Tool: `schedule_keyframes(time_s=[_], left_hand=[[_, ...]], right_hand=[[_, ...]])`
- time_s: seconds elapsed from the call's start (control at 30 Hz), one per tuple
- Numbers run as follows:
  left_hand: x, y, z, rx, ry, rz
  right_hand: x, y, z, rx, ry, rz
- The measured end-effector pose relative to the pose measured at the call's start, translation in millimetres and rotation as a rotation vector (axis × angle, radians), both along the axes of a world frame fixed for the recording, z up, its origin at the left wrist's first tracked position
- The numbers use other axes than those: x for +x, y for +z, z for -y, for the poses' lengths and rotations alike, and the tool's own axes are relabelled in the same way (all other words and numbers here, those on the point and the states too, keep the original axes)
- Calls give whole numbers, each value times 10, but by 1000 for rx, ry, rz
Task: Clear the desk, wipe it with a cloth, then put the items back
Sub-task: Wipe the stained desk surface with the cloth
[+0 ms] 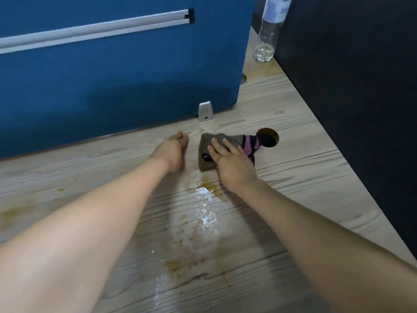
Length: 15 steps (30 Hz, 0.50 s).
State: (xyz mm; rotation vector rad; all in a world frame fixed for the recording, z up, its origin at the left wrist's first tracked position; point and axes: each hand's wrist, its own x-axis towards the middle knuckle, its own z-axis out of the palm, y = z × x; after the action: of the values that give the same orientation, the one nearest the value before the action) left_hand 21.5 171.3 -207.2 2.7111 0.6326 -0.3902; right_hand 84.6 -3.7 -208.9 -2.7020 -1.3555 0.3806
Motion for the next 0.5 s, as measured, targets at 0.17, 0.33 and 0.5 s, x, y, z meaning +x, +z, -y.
schedule_keyframes(time_s=[0.17,0.33,0.5], left_hand=[[-108,181,290,-62,153,241],[-132,240,931,-162,122,499],[-41,29,1177,-13,-362,303]], right_hand=[[-328,175,242,-73,42,-36],[-138,423,442,204,-244,-120],[167,84,801,347,-663,-70]])
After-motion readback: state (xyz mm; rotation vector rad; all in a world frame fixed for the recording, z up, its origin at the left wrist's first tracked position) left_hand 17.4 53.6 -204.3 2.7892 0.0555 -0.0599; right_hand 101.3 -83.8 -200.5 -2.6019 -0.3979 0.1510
